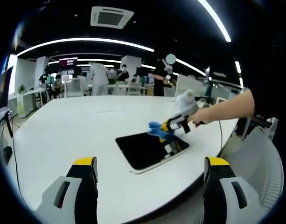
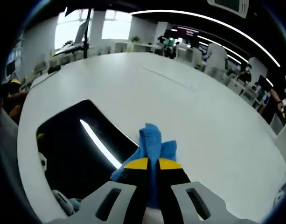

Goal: Wipe the mirror surface with the cleaning cloth until all visible marks leave the cleaned area.

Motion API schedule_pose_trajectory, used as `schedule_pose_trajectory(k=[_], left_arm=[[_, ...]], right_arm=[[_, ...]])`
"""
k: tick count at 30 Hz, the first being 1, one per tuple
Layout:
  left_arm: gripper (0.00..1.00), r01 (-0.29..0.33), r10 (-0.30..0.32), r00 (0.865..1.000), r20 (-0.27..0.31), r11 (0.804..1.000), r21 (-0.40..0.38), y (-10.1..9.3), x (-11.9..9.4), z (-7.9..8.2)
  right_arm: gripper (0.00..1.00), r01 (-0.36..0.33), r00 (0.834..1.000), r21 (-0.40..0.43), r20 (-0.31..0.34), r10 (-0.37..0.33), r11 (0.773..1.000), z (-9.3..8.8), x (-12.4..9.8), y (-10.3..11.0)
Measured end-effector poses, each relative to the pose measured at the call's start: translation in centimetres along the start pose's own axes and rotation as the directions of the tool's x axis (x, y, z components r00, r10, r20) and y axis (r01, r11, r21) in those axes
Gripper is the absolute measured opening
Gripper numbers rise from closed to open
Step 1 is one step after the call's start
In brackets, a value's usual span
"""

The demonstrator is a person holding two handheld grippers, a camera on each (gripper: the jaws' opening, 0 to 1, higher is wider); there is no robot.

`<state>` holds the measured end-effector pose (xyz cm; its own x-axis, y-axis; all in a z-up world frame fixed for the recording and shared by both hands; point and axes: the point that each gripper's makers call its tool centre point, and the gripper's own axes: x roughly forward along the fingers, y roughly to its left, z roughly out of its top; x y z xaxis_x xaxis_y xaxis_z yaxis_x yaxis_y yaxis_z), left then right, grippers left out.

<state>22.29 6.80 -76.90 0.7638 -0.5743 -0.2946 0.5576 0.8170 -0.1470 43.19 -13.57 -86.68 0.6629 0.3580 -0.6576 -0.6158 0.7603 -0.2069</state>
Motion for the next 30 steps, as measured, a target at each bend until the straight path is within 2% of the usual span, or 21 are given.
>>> schedule_pose_trajectory(k=[6,14,17,25,27,30], left_arm=[[0.95,0.000,0.000,1.000,0.000,1.000,0.000,0.0,0.0,0.0],[0.95,0.000,0.000,1.000,-0.006,1.000,0.001,0.0,0.0,-0.1],[0.95,-0.006,0.006,1.000,-0.023,1.000,-0.004,0.2,0.0,-0.4],[0.96,-0.006,0.006,1.000,-0.024,1.000,-0.001,0.1,0.0,-0.4],[0.94,-0.005,0.005,1.000,-0.028,1.000,0.004,0.0,0.0,-0.5],[0.94,-0.003,0.003,0.999,-0.032,1.000,0.010,0.0,0.0,-0.5]], right_arm=[[0.00,-0.003,1.000,0.003,0.002,0.003,1.000,0.0,-0.1,0.1],[0.00,-0.007,1.000,-0.045,-0.010,0.007,0.999,0.1,-0.1,0.1],[0.00,-0.007,1.000,-0.027,-0.011,0.006,1.000,0.1,-0.2,0.0],[0.00,0.015,1.000,-0.027,0.001,-0.015,1.000,0.4,-1.9,-1.3],[0.00,0.036,0.999,-0.061,0.006,-0.036,0.997,0.7,-2.5,-1.8],[0.00,0.039,0.999,-0.047,0.022,-0.038,0.998,1.0,-3.3,-2.2]])
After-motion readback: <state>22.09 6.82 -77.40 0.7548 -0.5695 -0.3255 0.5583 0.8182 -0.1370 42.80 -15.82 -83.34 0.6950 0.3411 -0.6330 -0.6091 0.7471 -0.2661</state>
